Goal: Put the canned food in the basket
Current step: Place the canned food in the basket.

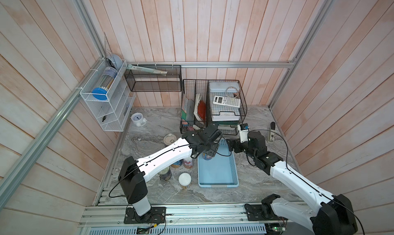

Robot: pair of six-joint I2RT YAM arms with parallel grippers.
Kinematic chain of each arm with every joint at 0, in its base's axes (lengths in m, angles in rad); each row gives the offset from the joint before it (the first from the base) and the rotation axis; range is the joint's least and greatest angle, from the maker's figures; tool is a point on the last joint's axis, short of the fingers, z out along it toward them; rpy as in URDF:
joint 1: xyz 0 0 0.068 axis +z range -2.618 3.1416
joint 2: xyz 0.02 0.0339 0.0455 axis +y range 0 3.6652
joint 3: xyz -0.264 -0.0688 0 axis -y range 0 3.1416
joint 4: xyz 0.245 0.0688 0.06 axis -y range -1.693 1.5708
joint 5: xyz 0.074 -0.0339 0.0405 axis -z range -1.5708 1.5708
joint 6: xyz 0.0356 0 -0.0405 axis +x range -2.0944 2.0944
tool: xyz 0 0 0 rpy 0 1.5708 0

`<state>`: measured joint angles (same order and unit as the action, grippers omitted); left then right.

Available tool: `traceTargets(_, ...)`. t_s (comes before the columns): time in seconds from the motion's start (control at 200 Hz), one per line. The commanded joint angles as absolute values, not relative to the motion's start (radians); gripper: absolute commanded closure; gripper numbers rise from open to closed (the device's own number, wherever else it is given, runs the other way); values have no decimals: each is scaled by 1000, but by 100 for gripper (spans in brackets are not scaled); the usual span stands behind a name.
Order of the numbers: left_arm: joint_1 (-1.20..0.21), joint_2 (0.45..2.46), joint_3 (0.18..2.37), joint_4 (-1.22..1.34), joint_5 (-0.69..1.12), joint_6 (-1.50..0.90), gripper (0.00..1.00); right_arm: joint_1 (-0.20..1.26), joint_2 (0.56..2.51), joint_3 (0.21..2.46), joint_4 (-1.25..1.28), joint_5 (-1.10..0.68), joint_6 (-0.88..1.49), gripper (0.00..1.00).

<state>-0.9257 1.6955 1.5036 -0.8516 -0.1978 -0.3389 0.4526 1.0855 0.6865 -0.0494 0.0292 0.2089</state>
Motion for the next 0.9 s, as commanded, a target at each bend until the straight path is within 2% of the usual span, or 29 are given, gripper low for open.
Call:
traceTargets(0.0,-915,1605,1449,-636,-280,-379,52,447,1075,665,-34,32,222,6)
traceTargets(0.4,-854,1600,1334,-425,-341,-403,53,445,1109,656,-17,21,224,6)
traceTargets(0.895,-791,1653,1347,-459,-329,-422,53,445,1139,646,5,2,218,6)
